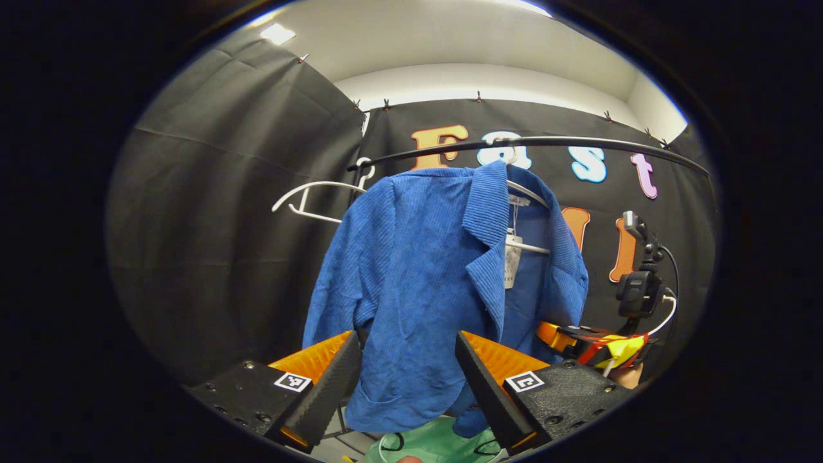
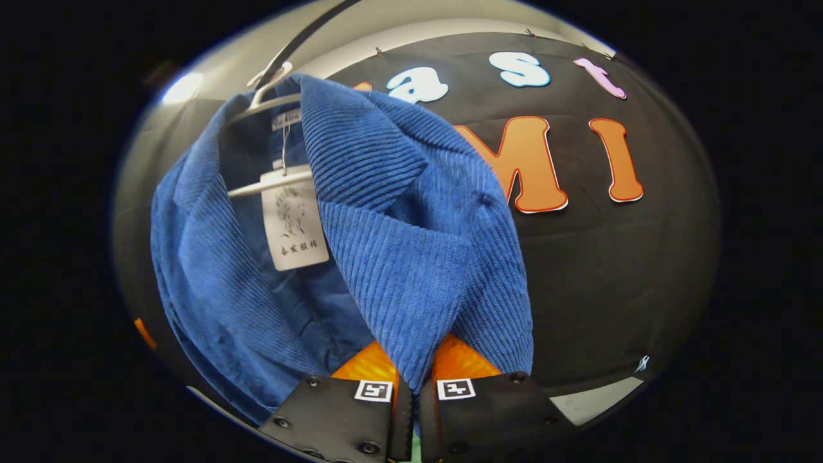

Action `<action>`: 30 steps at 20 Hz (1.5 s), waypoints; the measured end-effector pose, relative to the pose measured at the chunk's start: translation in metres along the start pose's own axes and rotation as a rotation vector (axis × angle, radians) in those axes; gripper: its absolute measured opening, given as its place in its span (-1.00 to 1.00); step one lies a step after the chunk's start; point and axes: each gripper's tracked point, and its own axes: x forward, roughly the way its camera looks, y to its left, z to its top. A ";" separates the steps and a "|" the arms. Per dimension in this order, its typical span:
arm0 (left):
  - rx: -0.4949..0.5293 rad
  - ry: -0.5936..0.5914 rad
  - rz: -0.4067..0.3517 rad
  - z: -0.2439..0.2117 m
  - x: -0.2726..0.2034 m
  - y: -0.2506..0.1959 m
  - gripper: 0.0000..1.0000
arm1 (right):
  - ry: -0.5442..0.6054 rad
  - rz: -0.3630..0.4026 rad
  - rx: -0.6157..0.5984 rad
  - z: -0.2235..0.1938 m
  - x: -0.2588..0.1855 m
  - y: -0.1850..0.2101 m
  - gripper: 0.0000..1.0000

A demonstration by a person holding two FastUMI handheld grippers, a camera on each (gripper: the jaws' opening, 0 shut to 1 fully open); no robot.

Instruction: Grasp the clothes on the hanger with both hands and then place them into the laundry hamper below.

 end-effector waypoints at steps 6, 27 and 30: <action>-0.088 0.010 -0.178 -0.010 0.031 -0.055 0.83 | -0.221 -0.013 -0.080 0.080 -0.081 -0.021 -0.85; 0.138 -0.104 0.069 -0.039 0.135 -0.061 0.89 | -0.393 0.050 -0.143 0.141 -0.156 -0.004 -0.77; 0.163 -0.039 0.144 -0.061 0.147 -0.026 0.83 | -0.389 0.054 -0.144 0.140 -0.154 -0.002 -0.76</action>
